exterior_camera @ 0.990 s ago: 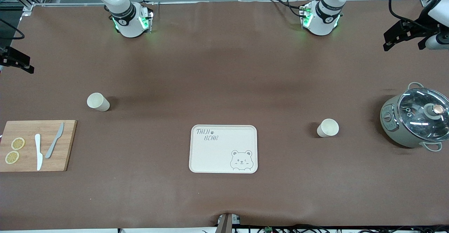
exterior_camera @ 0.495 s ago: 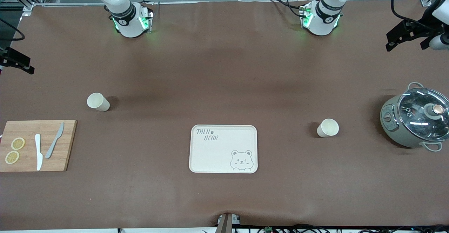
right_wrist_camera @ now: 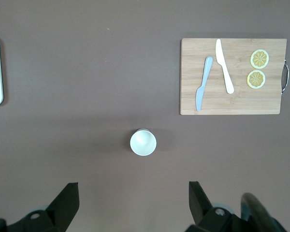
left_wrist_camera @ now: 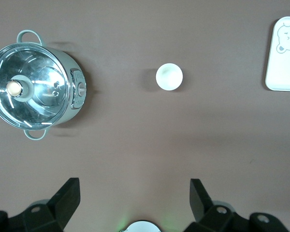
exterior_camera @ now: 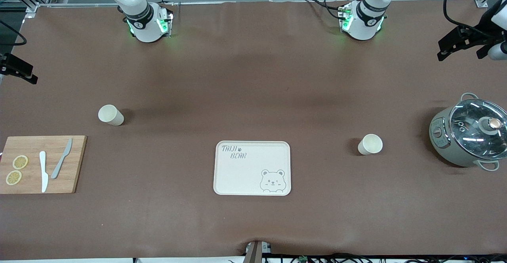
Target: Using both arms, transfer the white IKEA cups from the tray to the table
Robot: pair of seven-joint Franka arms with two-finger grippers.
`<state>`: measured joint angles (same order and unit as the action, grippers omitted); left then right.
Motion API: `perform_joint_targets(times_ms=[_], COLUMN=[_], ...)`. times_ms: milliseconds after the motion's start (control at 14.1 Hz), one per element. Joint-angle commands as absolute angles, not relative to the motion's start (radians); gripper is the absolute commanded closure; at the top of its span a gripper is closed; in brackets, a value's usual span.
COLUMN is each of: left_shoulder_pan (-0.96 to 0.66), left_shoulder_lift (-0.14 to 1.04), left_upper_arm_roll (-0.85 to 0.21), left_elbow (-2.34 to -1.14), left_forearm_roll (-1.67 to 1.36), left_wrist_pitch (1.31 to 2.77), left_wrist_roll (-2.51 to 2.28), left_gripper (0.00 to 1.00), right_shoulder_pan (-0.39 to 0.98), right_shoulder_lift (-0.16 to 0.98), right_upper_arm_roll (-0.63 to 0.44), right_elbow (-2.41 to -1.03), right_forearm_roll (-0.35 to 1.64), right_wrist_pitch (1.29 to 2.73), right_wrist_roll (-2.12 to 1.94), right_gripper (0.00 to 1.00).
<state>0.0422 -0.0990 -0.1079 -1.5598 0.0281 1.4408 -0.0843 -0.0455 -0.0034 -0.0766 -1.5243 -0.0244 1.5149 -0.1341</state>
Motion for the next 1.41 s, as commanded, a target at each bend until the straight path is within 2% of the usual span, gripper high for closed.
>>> perform_joint_targets(times_ms=[0,1343], left_shoulder_pan=[0.048,0.049], left_shoulder_lift=[-0.08,-0.055], left_upper_arm_roll=[-0.112,-0.1], left_elbow=[-1.526,-1.499], left_forearm_roll=[0.038,0.037], left_wrist_pitch=[1.427,1.428], left_wrist_roll=[-0.087,-0.086], left_gripper=[0.0,0.0], right_shoulder_pan=[-0.058,-0.063], right_shoulder_lift=[-0.015,-0.014], right_upper_arm_roll=[-0.072,-0.075], right_elbow=[-1.522,-1.522], right_forearm_roll=[-0.017,-0.011], right_wrist_pitch=[1.509,1.511], right_wrist_roll=[-0.124,-0.124], right_gripper=[0.0,0.0])
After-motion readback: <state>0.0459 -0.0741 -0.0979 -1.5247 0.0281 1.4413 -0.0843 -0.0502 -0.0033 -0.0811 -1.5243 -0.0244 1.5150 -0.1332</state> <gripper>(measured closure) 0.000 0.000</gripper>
